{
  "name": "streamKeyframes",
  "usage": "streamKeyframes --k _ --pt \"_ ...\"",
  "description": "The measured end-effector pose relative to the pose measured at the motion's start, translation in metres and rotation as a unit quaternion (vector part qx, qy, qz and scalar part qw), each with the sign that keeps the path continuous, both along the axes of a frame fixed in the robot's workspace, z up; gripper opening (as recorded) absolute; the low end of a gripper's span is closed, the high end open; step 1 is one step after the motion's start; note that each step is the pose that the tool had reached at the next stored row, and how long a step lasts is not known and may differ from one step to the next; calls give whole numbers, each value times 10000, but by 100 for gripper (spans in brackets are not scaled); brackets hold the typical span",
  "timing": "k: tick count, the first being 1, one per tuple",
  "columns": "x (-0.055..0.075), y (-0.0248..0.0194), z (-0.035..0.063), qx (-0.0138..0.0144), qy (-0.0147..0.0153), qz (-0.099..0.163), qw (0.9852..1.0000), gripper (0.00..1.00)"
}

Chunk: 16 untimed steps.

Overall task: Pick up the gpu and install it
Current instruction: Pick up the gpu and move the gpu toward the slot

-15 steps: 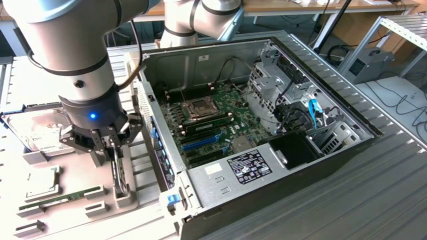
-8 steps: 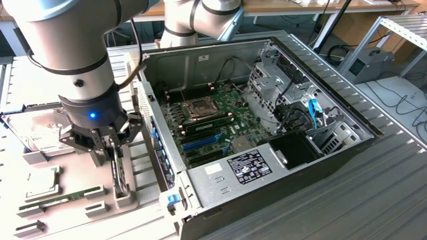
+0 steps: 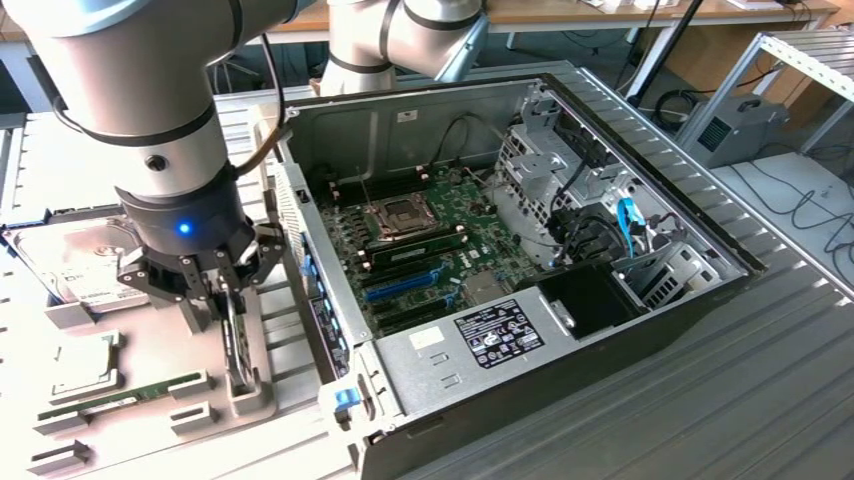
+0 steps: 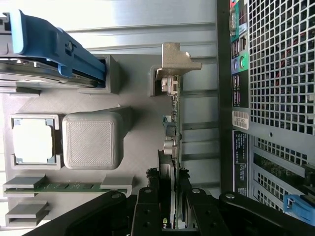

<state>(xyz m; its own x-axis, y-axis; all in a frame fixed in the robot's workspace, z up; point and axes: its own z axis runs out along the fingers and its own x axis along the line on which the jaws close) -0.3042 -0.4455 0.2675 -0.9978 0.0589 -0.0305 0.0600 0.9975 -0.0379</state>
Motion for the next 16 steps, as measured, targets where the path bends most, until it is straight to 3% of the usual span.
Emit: streamKeyframes --k 16 --pt "0 0 40 0 -1 0 10000 26"
